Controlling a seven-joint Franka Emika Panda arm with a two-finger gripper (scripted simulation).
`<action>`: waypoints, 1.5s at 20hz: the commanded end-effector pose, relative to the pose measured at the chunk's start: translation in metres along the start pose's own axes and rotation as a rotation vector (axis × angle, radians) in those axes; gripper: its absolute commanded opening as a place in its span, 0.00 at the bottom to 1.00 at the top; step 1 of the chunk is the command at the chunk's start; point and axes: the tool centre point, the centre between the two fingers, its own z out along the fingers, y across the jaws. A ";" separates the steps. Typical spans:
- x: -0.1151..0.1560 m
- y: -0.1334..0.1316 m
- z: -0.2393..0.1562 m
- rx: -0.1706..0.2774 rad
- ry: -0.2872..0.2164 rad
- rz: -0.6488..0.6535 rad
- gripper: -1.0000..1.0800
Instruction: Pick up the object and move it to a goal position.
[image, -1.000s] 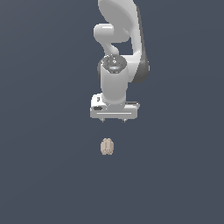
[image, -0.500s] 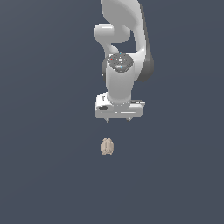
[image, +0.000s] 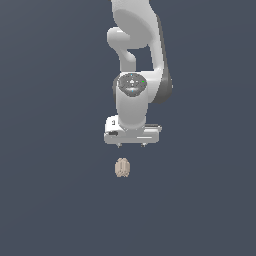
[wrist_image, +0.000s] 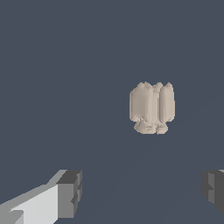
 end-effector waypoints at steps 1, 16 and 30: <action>0.011 0.007 0.009 -0.002 0.002 0.002 0.96; 0.050 0.040 0.053 -0.014 0.011 0.007 0.96; 0.050 0.041 0.094 -0.014 0.011 0.008 0.96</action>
